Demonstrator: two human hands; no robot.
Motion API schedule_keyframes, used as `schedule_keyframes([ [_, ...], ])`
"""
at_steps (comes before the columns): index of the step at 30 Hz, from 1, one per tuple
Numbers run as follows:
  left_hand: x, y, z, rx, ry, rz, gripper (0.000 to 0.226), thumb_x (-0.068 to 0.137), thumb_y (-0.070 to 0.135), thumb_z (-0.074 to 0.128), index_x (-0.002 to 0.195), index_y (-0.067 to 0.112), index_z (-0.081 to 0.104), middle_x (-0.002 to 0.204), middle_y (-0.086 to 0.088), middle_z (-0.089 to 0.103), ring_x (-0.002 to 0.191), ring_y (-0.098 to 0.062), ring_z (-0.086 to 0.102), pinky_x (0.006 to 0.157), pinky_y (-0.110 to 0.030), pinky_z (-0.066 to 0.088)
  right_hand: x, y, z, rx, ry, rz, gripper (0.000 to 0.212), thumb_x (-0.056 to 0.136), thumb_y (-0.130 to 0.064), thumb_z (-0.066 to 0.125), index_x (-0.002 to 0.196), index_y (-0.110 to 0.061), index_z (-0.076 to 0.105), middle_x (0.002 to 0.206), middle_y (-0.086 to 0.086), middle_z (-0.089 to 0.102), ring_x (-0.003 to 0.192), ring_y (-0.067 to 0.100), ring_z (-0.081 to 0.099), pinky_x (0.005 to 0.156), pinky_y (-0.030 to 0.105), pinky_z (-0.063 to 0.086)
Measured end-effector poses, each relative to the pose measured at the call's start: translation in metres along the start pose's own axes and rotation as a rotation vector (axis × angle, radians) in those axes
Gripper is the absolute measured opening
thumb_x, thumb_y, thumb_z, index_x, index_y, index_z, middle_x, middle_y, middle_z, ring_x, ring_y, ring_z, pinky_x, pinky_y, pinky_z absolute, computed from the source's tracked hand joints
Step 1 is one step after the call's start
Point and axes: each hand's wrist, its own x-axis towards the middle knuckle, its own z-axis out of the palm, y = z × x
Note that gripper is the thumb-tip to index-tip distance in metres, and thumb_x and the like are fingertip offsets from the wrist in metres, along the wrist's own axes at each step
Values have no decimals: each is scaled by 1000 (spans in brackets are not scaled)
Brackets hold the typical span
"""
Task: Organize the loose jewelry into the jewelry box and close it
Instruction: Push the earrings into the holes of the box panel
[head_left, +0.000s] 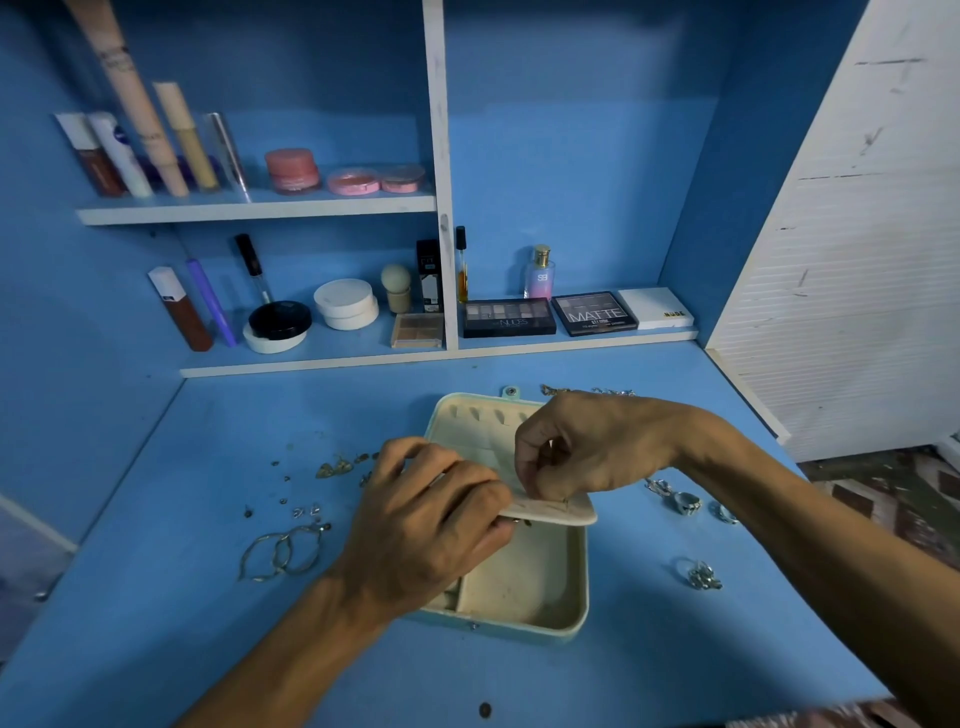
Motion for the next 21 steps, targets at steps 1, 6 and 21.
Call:
schedule_keyframes([
  [1, 0, 0, 0, -1, 5, -3, 24, 84, 27, 78, 88, 20, 55, 79, 5, 69, 74, -18, 57, 74, -37, 41, 1, 0, 0, -7, -2, 1, 10, 83, -22, 67, 78, -31, 69, 75, -18, 65, 70, -4, 57, 63, 12, 41],
  [6, 0, -1, 2, 4, 4, -1, 23, 85, 28, 77, 89, 20, 55, 80, 5, 69, 77, -18, 56, 76, -37, 40, 3, 0, 0, 2, -9, -10, 15, 84, -24, 67, 72, -34, 66, 73, -19, 64, 69, -3, 57, 65, 15, 43],
  [21, 8, -8, 1, -23, -29, -60, 18, 85, 32, 77, 77, 17, 69, 81, 5, 69, 74, -21, 63, 74, -39, 42, 7, 14, 4, 166, -13, -61, 12, 85, -21, 62, 76, -26, 68, 73, -10, 62, 70, 4, 54, 68, 24, 45],
])
